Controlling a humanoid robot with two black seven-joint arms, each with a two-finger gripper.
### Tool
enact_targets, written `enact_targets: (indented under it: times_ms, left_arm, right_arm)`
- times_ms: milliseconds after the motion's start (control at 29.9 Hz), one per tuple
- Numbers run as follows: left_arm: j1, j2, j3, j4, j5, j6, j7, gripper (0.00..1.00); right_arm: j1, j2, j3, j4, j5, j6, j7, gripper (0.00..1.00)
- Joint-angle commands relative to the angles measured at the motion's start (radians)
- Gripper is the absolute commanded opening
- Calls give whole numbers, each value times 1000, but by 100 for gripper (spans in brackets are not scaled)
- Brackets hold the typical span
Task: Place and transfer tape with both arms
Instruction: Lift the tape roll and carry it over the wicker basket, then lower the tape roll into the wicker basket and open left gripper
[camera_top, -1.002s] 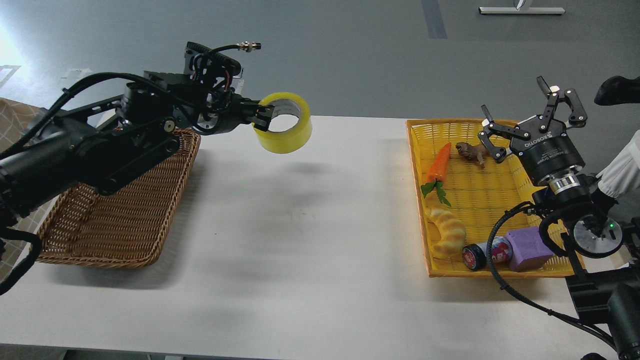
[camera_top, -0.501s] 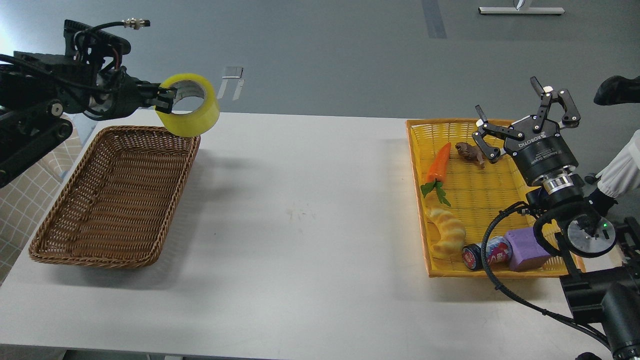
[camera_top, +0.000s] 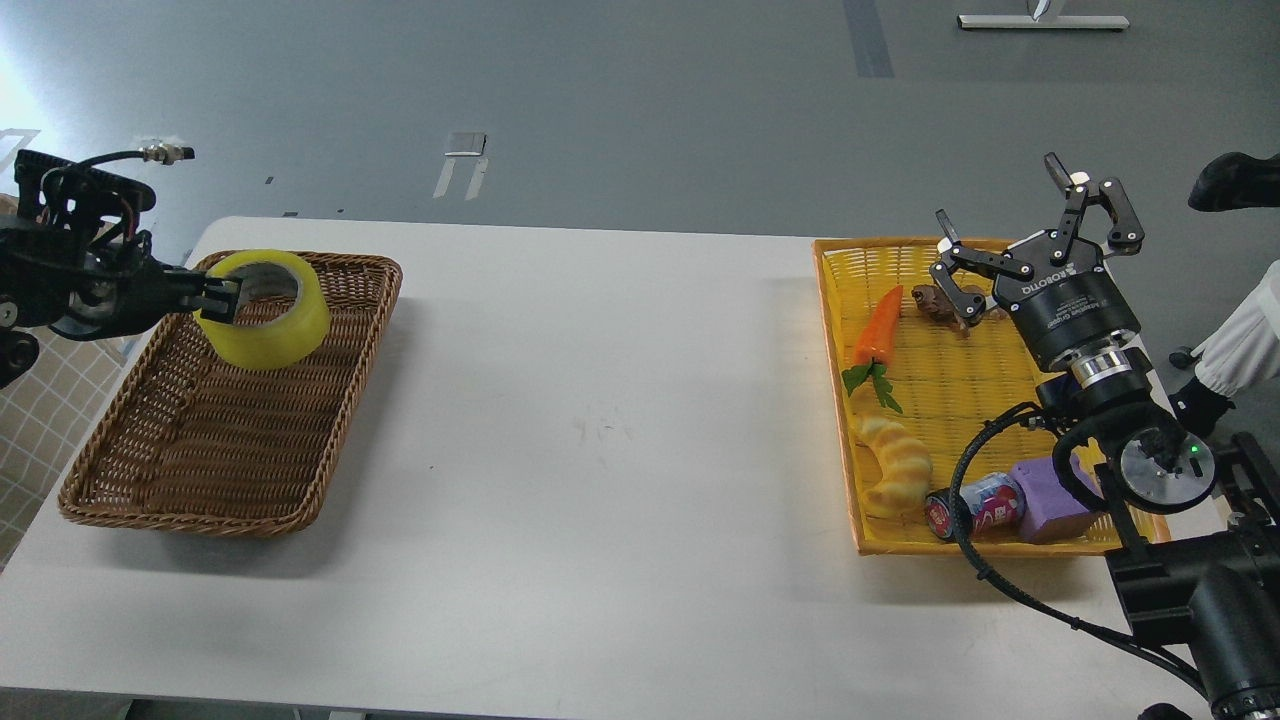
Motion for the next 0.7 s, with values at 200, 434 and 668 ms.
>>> enact_targets:
  times_ms: [200,434,668]
  left_arm:
    - [117,-4,1,13,-5,84,-1,0]
    - [129,-6,1,35,-7,95,-7,0]
    - [140,-17,1,67,-27,104,-7,0]
  right_arm:
    - [-3,0,0,0,0,0,0,100]
    - [-5,2,0,0,0,0,0,100]
    - [-6,2,0,0,0,0,0,100]
